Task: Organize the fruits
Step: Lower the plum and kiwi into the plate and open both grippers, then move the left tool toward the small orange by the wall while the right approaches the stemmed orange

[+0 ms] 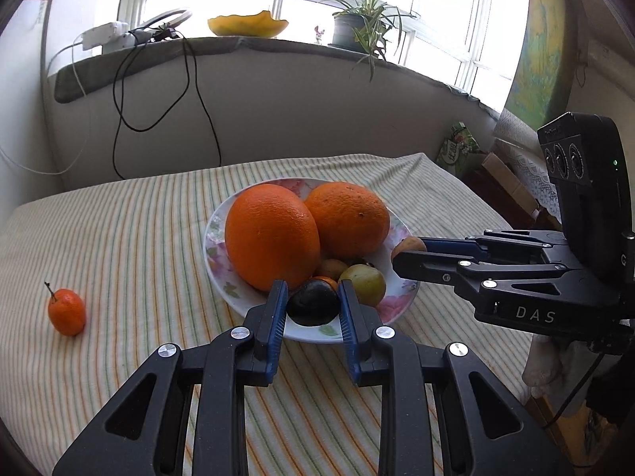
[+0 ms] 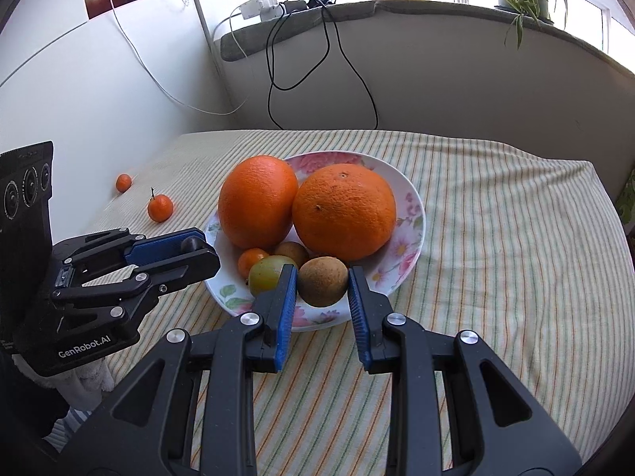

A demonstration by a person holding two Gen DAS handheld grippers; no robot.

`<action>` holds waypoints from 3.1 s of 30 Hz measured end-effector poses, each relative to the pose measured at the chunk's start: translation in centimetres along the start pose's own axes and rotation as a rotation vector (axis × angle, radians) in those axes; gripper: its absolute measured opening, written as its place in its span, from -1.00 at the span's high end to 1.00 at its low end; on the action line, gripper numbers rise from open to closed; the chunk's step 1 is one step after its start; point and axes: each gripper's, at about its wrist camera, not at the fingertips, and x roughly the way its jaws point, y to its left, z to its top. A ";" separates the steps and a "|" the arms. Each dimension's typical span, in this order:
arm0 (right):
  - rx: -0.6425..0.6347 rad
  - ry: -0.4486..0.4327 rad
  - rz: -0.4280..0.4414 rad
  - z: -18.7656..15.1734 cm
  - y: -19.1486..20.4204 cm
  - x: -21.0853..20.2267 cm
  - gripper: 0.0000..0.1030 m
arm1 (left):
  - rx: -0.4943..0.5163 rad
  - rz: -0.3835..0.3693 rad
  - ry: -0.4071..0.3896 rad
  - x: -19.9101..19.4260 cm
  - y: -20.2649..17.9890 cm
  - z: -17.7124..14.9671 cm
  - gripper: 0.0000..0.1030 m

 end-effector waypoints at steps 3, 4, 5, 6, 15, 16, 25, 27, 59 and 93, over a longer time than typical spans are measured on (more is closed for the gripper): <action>0.004 0.000 0.002 0.0 -0.2 0.0 0.47 | 0.003 -0.001 0.002 0.1 -0.1 0.1 0.53; 0.004 0.001 0.002 0.0 -0.2 0.0 0.47 | 0.004 -0.002 0.003 0.2 -0.2 0.2 0.53; 0.005 0.001 0.001 0.0 -0.2 0.0 0.47 | 0.005 -0.002 0.002 0.2 -0.2 0.2 0.53; 0.007 0.000 0.001 0.0 -0.2 0.0 0.47 | 0.005 -0.002 0.002 0.2 -0.3 0.2 0.53; 0.008 -0.002 0.001 0.0 -0.3 0.2 0.47 | 0.004 -0.003 0.002 0.2 -0.2 0.2 0.53; 0.006 -0.003 0.000 0.0 -0.2 0.2 0.47 | 0.004 -0.003 0.001 0.2 -0.2 0.2 0.53; 0.000 -0.013 -0.022 0.0 0.1 0.0 -0.02 | 0.014 -0.004 -0.001 0.2 -0.4 0.3 0.35; 0.002 -0.021 -0.024 0.1 0.0 -0.2 -0.06 | 0.011 -0.001 -0.003 0.1 -0.3 0.4 0.30; 0.011 -0.050 -0.058 1.0 0.9 -1.2 -0.55 | -0.015 0.099 -0.021 -1.7 1.7 0.4 -0.42; -0.115 -0.054 0.065 4.1 10.2 2.3 -0.76 | -0.186 0.358 -0.067 -8.0 14.9 -1.9 -0.52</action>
